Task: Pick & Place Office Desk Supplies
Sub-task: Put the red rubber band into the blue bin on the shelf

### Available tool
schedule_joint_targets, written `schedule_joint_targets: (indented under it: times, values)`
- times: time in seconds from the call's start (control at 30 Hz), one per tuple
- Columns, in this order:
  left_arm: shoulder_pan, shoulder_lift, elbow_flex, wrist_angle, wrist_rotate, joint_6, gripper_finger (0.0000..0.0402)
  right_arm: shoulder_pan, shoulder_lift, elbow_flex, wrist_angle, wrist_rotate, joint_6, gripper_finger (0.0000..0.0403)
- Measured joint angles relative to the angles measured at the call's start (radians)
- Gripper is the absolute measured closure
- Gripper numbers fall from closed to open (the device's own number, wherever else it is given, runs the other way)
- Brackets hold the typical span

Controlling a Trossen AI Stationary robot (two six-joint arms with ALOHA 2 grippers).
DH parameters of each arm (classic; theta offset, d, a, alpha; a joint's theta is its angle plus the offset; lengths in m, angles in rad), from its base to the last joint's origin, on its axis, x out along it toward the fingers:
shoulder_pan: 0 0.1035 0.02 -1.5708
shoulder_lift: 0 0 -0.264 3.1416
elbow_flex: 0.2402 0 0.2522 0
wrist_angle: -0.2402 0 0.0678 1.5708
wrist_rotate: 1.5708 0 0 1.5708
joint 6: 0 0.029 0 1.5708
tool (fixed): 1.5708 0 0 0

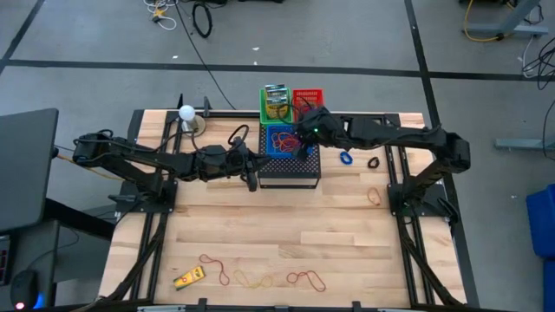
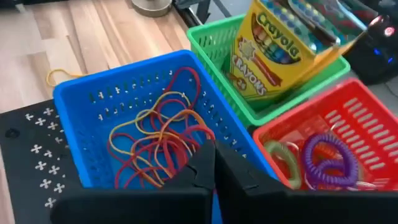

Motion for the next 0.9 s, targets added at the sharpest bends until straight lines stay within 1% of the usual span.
schedule_joint_targets:
  times: [0.13, 0.37, 0.47, 0.53, 0.6, 0.7, 0.8, 0.83, 0.9]
  values:
    - [0.000, 0.000, 0.000, 0.000, 0.000, 0.000, 0.0392, 0.000, -0.001, -0.011, 0.010, 0.000, 0.037, 0.0349]
    - [0.001, 0.000, 0.000, -0.001, -0.003, 0.004, 0.0392, 0.002, -0.001, -0.011, 0.100, 0.019, 0.067, 0.0266]
    - [0.001, 0.000, 0.000, -0.001, -0.003, 0.004, 0.0392, 0.002, -0.003, -0.008, 0.124, 0.019, 0.069, 0.0243]
    - [0.001, 0.000, 0.000, 0.000, -0.003, 0.004, 0.0392, 0.002, -0.005, 0.010, 0.117, 0.020, 0.068, 0.0238]
    - [0.001, 0.000, 0.000, 0.004, -0.003, 0.016, 0.0392, 0.002, -0.008, 0.037, 0.102, 0.020, 0.066, 0.0241]
    - [0.001, 0.000, 0.000, 0.016, -0.003, 0.039, 0.0392, 0.002, -0.014, 0.083, 0.070, 0.020, 0.045, 0.0263]
    - [0.001, 0.000, 0.000, 0.029, -0.002, 0.018, 0.0392, 0.005, -0.038, 0.097, 0.044, -0.020, -0.006, 0.0303]
    - [0.001, 0.000, 0.000, 0.031, 0.006, 0.010, 0.0392, 0.007, -0.051, 0.089, 0.044, -0.039, -0.034, 0.0319]
    - [0.001, 0.000, 0.000, 0.036, 0.041, 0.001, 0.0392, 0.010, -0.082, 0.058, 0.032, -0.039, -0.052, 0.0353]
